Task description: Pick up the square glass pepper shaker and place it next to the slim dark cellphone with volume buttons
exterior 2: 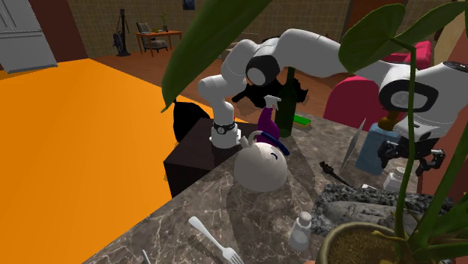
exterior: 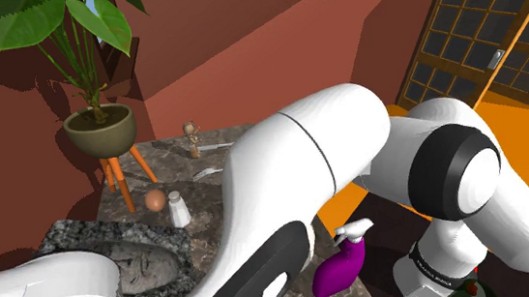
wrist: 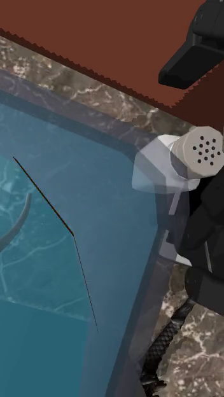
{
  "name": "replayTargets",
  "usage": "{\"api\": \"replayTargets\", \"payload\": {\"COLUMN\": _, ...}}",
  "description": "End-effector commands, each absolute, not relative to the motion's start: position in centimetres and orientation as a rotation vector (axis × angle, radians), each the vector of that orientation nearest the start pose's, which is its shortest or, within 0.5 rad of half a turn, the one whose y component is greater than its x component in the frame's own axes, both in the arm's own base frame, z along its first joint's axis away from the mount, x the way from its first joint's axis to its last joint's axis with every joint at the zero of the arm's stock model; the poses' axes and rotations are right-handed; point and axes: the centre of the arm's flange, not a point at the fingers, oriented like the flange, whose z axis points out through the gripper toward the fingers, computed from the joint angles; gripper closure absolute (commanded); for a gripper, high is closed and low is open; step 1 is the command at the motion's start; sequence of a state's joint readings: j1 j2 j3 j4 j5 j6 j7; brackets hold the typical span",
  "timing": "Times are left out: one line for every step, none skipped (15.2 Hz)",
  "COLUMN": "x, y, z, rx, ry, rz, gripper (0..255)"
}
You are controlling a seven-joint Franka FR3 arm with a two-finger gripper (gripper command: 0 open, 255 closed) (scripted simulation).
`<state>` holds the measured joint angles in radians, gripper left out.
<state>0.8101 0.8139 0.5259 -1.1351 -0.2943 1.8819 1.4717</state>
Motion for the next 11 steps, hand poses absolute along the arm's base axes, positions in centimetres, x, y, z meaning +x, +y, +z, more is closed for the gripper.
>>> {"api": "replayTargets", "payload": {"x": 31.3, "y": 68.5, "z": 37.9, "rx": -3.081, "ry": 0.303, "rz": 0.132, "gripper": 0}}
{"api": "replayTargets", "payload": {"x": 31.4, "y": 68.5, "z": 39.2, "rx": -3.081, "ry": 0.303, "rz": 0.132, "gripper": 0}}
{"api": "replayTargets", "payload": {"x": 31.5, "y": 68.4, "z": 40.3, "rx": -3.081, "ry": 0.303, "rz": 0.132, "gripper": 0}}
{"api": "replayTargets", "payload": {"x": 31.5, "y": 68.4, "z": 40.3, "rx": -3.081, "ry": 0.303, "rz": 0.132, "gripper": 0}}
{"api": "replayTargets", "payload": {"x": 31.5, "y": 68.4, "z": 40.3, "rx": -3.081, "ry": 0.303, "rz": 0.132, "gripper": 0}}
{"api": "replayTargets", "payload": {"x": 31.5, "y": 68.4, "z": 40.3, "rx": -3.081, "ry": 0.303, "rz": 0.132, "gripper": 0}}
{"api": "replayTargets", "payload": {"x": 31.5, "y": 68.4, "z": 40.3, "rx": -3.081, "ry": 0.303, "rz": 0.132, "gripper": 0}}
{"api": "replayTargets", "payload": {"x": 31.5, "y": 68.4, "z": 40.3, "rx": -3.081, "ry": 0.303, "rz": 0.132, "gripper": 0}}
{"api": "replayTargets", "payload": {"x": 31.5, "y": 68.4, "z": 40.3, "rx": -3.081, "ry": 0.303, "rz": 0.132, "gripper": 0}}
{"api": "replayTargets", "payload": {"x": 31.5, "y": 68.4, "z": 40.3, "rx": -3.081, "ry": 0.303, "rz": 0.132, "gripper": 0}}
{"api": "replayTargets", "payload": {"x": 31.5, "y": 68.4, "z": 40.3, "rx": -3.081, "ry": 0.303, "rz": 0.132, "gripper": 0}}
